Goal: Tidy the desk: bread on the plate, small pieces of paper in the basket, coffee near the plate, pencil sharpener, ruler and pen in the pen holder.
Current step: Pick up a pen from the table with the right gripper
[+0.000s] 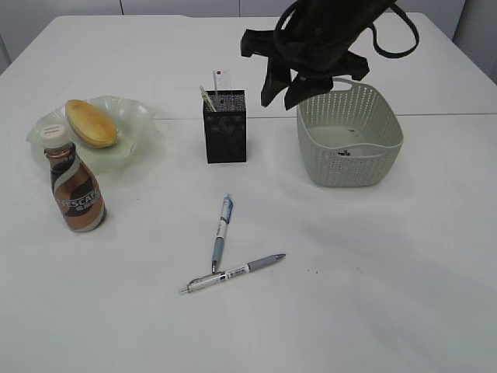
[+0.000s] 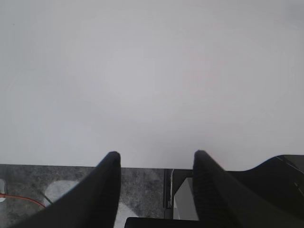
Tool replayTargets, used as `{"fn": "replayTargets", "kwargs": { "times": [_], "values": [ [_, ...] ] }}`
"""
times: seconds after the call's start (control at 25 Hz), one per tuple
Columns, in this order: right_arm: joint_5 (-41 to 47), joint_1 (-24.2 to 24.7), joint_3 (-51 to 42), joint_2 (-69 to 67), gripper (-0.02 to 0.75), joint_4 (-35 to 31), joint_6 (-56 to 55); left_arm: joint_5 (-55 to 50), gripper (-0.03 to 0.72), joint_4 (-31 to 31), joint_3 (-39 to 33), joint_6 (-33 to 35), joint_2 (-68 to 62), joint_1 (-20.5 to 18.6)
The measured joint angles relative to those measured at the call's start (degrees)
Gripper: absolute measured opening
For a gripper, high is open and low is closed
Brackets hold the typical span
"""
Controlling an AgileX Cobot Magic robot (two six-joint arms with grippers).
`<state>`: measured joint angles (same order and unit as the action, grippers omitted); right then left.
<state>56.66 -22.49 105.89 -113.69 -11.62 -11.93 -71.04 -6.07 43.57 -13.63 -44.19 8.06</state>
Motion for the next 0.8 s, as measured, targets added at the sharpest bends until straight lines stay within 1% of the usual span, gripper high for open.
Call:
{"fn": "replayTargets", "kwargs": {
  "times": [0.12,0.2,0.28,0.48,0.6,0.72,0.8],
  "values": [
    [6.60,-0.22,0.49,0.19,0.290,-3.69,0.62,-0.09,0.363,-0.09,0.00,0.00,0.00,0.00],
    [10.03,-1.13,0.52,0.28,0.322,-4.55,1.63,-0.09,0.363,-0.09,0.00,0.00,0.00,0.00],
    [12.67,-2.45,0.52,0.28,0.335,-4.94,1.89,-0.09,0.363,0.50,0.00,0.00,0.00,0.00],
    [13.83,-3.46,0.52,0.28,0.342,-5.64,2.11,-0.09,0.362,2.92,0.00,0.00,0.00,0.00],
    [13.88,-3.46,0.58,-0.21,0.342,-6.75,0.99,-0.09,0.362,5.53,0.00,0.00,0.00,0.00],
    [13.96,-3.88,0.66,-1.05,0.343,-7.10,-3.95,-0.09,0.362,7.52,0.00,0.00,0.00,0.00],
    [13.96,-5.06,0.66,-1.43,0.343,-4.31,-8.28,-0.09,0.362,7.88,0.00,0.00,0.00,0.00]
  ]
}}
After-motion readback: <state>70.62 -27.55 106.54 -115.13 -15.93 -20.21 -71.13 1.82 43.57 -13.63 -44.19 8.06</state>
